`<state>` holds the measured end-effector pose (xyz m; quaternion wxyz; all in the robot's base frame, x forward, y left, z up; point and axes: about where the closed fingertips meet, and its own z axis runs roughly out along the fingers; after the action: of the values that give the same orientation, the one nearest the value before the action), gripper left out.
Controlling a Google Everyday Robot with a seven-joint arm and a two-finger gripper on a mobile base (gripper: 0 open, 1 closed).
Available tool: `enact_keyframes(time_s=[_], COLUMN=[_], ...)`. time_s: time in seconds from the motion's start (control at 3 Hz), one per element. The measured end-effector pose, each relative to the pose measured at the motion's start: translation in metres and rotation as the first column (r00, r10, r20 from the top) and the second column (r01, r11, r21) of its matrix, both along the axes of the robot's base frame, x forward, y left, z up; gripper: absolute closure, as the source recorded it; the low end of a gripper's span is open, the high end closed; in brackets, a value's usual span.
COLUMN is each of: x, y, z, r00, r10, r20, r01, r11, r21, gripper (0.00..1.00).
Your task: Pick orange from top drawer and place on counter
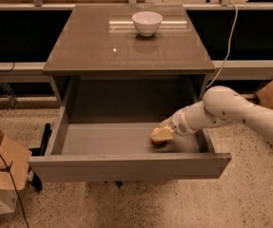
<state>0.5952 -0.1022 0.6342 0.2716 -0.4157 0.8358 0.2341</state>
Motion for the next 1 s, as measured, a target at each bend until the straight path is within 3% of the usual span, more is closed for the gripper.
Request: enact_keyframes(time_s=[0.33, 0.67, 1.0], x=[-0.006, -0.008, -0.010], y=[0.001, 0.003, -0.009], z=[0.000, 0.006, 0.069], r00=[0.9999, 1.0000, 0.9977], r10=[-0.004, -0.006, 0.002], r20=[-0.011, -0.004, 0.068], r01=[0.005, 0.006, -0.005], r11=[1.000, 1.000, 0.999], r21=[0.012, 0.024, 0.045], gripper=[0.94, 1.00, 1.00])
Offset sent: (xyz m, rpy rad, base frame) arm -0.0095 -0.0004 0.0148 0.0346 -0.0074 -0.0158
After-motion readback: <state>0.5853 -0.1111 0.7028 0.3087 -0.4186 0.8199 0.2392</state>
